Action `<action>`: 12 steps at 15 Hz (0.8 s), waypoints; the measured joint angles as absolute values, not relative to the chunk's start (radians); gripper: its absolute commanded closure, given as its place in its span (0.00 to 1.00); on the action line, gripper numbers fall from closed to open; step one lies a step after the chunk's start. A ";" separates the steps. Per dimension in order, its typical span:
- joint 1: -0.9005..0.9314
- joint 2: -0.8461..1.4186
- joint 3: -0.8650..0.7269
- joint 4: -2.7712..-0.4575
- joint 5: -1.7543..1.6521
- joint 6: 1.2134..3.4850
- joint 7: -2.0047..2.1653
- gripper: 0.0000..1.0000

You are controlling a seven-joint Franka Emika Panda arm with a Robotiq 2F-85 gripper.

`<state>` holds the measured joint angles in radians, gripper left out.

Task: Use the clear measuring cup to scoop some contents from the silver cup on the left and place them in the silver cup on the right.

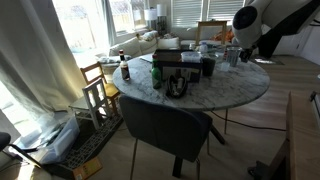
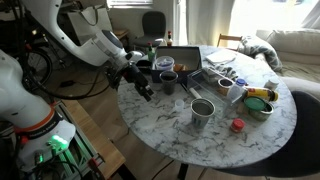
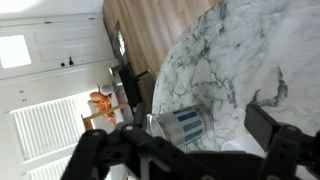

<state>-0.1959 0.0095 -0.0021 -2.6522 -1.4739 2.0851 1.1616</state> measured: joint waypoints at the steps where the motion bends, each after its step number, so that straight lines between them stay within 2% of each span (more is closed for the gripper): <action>1: -0.187 0.047 -0.006 -2.640 -1.510 2.064 1.176 0.00; 12: -0.178 0.375 -0.063 -2.460 -1.732 2.031 1.315 0.00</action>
